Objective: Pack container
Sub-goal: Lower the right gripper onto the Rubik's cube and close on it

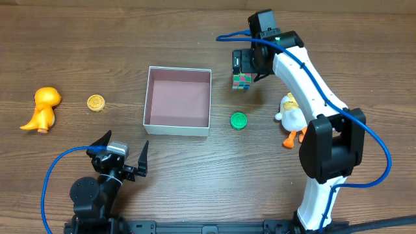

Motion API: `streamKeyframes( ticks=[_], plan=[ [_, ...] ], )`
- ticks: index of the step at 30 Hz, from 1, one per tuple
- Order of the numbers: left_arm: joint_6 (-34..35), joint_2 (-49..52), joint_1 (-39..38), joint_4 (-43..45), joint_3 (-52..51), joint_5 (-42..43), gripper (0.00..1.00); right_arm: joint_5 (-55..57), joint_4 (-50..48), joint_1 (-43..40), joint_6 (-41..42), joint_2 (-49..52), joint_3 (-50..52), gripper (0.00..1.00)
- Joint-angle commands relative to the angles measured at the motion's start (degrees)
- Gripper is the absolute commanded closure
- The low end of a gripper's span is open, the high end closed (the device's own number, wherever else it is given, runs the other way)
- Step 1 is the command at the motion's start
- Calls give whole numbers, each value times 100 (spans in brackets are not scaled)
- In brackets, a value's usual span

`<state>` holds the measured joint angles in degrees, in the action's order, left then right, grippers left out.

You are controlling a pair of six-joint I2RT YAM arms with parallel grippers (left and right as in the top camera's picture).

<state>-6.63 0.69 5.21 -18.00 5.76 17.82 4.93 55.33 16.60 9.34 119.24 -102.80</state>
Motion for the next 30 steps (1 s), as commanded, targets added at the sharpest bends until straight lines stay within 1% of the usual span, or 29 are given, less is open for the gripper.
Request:
streamKeyframes(
  ticks=[1,7,9,11,16,22,30],
  plan=[
    [-109,-44,-35,28,-26,20,0,101,-63,46,-37,70,-153,0],
    [-109,-44,-35,28,-26,17,0,101,-127,216,-42,197,-153,0],
    [-109,-44,-35,28,-26,17,0,-94,-269,264,-282,267,-151,0],
    [-109,-44,-35,28,-26,20,0,-57,-328,295,-363,334,-151,0],
    [-109,-44,-35,28,-26,20,0,448,-264,299,-341,435,-153,0],
    [-109,-44,-35,28,-26,17,0,448,-229,295,-382,520,-146,0],
    [-109,-44,-35,28,-26,17,0,269,-457,295,-389,636,-146,0]
  ],
)
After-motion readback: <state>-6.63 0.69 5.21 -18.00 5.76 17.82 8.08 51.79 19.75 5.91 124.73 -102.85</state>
